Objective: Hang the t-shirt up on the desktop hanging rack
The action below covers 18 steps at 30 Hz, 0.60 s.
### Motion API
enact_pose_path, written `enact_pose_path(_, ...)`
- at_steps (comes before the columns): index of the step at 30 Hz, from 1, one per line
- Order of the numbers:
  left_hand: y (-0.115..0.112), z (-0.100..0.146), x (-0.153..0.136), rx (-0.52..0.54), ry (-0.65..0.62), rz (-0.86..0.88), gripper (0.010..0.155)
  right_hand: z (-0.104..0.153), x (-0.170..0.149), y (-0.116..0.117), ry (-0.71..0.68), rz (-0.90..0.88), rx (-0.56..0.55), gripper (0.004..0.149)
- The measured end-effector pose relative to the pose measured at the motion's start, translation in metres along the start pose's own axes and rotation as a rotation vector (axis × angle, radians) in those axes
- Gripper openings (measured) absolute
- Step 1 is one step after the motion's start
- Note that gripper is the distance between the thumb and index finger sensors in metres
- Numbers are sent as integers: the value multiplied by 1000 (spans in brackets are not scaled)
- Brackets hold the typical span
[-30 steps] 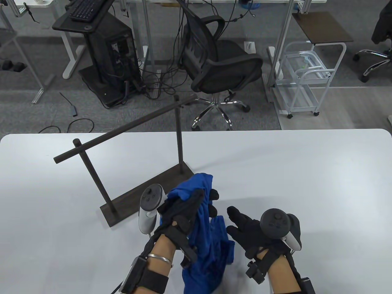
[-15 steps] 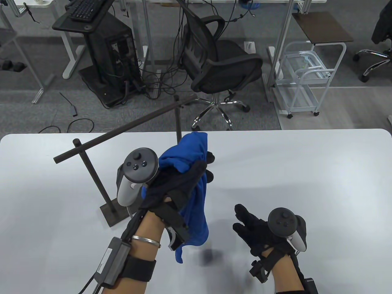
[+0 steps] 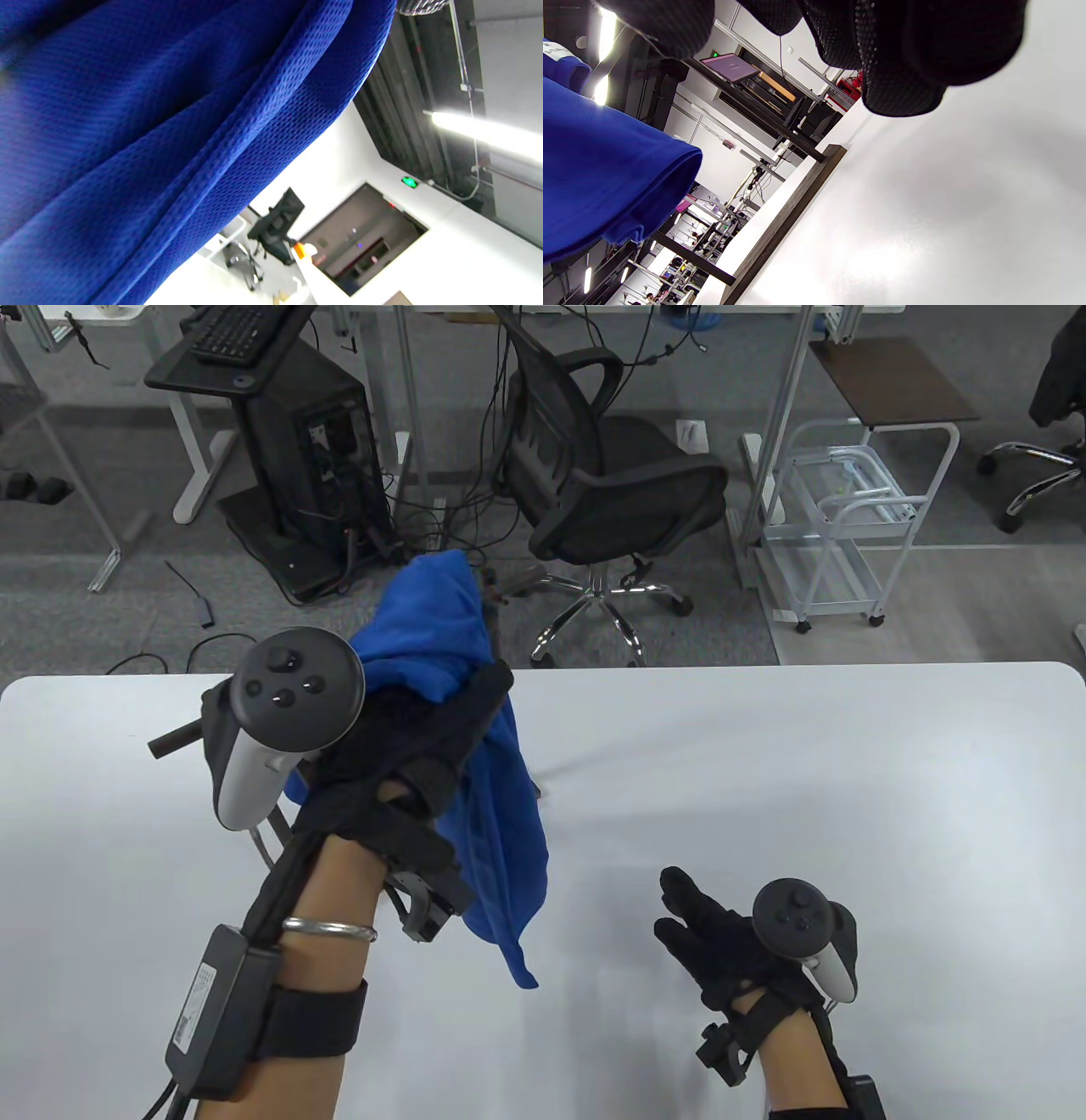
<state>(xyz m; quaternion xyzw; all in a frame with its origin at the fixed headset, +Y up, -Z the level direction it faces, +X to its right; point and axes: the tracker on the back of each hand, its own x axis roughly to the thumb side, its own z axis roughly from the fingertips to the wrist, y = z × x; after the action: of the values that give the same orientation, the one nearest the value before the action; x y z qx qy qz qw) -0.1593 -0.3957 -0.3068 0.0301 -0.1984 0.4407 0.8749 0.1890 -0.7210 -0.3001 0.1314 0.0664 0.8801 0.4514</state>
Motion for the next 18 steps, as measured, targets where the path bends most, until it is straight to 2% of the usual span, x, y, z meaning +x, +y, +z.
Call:
enact_pose_path(4, 20, -4, 2, 129, -22, -64, 76, 2, -1, -2, 32, 27, -48, 69)
enact_pose_path(9, 46, -23, 7, 257, 58, -196, 72, 0, -6, -1, 77, 52, -53, 69)
enact_pose_path(11, 54, -30, 1, 344, 125, -278, 70, 1, -8, -2, 105, 71, -63, 69)
enact_pose_path(14, 55, -40, -14, 427, 175, -321, 68, 1, -12, -3, 127, 67, -64, 69)
enact_pose_path(18, 48, -59, -41, 430, 184, -436, 67, -2, -20, -5, 163, 55, -50, 67)
